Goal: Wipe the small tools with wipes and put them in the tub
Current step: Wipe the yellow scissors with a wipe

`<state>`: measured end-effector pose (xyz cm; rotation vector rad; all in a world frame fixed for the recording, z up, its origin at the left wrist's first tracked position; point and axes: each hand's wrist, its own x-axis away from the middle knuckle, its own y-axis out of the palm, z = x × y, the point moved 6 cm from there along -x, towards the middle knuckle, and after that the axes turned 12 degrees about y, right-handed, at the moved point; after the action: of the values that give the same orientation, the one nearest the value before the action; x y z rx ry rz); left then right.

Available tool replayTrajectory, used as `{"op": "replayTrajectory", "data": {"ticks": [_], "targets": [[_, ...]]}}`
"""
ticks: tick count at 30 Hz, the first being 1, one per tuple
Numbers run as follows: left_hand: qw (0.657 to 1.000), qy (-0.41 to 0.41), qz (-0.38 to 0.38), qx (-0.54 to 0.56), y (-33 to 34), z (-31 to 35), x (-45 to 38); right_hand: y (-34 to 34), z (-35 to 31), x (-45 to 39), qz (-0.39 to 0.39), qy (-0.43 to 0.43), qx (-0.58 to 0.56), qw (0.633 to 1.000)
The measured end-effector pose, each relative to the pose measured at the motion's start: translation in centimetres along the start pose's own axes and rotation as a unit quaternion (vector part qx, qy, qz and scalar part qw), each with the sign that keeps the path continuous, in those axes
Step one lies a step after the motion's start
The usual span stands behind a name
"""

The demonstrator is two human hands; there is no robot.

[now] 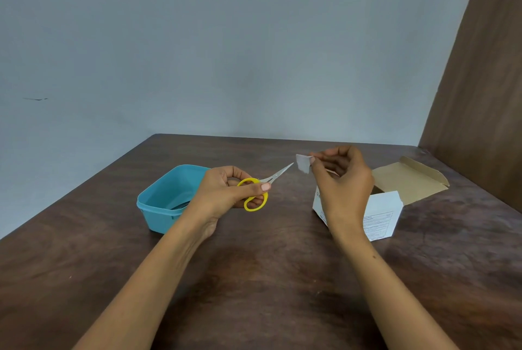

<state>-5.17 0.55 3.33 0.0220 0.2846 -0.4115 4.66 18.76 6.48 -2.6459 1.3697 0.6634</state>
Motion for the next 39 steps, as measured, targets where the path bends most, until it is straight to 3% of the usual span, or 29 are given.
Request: {"op": "replayTrajectory", "data": {"ticks": [9,19,30,34,39], "targets": [[0.997,0.067,0.027,-0.039,0.0,0.8,0.1,2.0,-0.9,2.1,-0.073,-0.142,0.133,0.978],[0.985,0.125,0.027,-0.116,0.1,0.7,-0.1,3.7,0.0,2.8,-0.144,-0.152,0.168,0.963],[0.987,0.104,0.03,-0.117,0.0,0.7,-0.1,0.9,0.1,0.8,-0.003,-0.115,0.175,0.978],[0.983,0.11,0.042,-0.138,-0.3,0.8,-0.3,1.0,0.0,0.8,-0.005,-0.117,0.164,0.98],[0.986,0.098,0.047,-0.125,-0.9,0.9,-0.3,2.4,0.0,2.2,-0.07,-0.136,0.189,0.97]]}}
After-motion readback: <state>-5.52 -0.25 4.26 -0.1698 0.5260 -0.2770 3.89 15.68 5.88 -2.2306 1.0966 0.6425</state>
